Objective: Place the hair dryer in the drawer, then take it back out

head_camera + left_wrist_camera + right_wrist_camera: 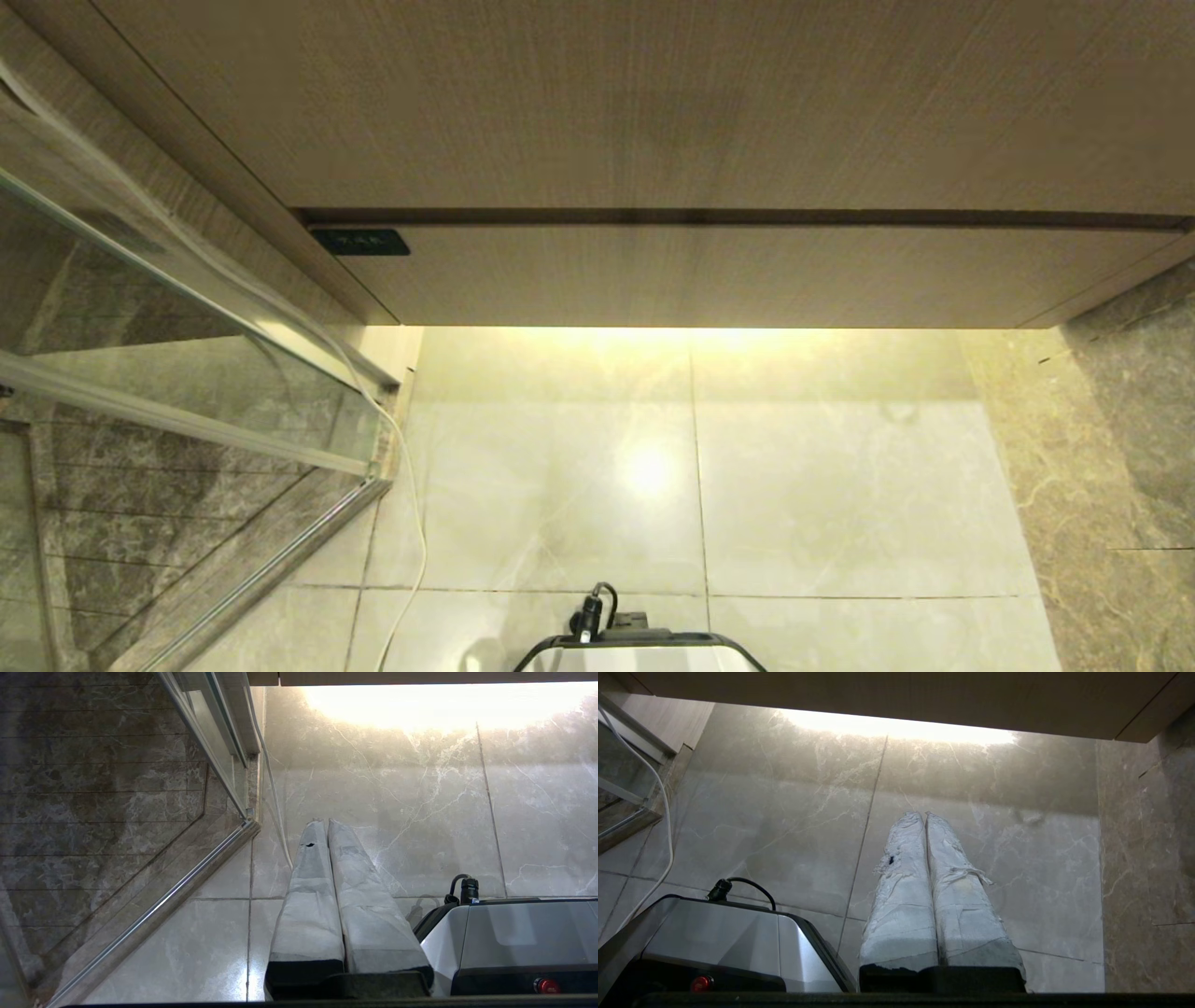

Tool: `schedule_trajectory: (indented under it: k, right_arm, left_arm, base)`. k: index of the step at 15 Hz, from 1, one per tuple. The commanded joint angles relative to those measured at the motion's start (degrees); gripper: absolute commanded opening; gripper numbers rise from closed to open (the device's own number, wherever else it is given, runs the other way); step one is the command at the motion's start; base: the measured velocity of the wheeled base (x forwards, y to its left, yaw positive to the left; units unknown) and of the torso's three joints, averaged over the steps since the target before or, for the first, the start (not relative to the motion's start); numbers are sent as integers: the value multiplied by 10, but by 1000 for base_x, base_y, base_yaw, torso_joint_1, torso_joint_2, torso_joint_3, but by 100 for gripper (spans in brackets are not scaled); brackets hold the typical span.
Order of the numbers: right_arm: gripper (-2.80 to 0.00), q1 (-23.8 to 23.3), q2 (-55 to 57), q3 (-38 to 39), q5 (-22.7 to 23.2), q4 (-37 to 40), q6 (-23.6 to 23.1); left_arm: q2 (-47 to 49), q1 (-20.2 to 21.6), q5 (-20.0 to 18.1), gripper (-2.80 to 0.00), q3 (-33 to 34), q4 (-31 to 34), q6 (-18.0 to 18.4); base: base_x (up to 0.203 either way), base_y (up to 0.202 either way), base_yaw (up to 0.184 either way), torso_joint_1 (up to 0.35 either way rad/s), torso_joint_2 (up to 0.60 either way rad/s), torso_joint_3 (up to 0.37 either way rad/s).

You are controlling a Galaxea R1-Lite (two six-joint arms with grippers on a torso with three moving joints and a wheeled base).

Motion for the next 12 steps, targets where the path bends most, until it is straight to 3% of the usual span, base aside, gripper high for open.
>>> schedule_trajectory:
  k: [1, 12]
  right_arm:
    - [-280, 1, -21, 23, 0, 0, -1]
    - [-280, 1, -21, 23, 0, 2, -2]
  left_arm:
    - [0, 0, 0, -280, 0, 1, 0]
    - [0, 0, 0, -280, 0, 0, 0]
  base:
    - [0, 0, 0, 0, 0, 0]
    - [0, 0, 0, 0, 0, 0]
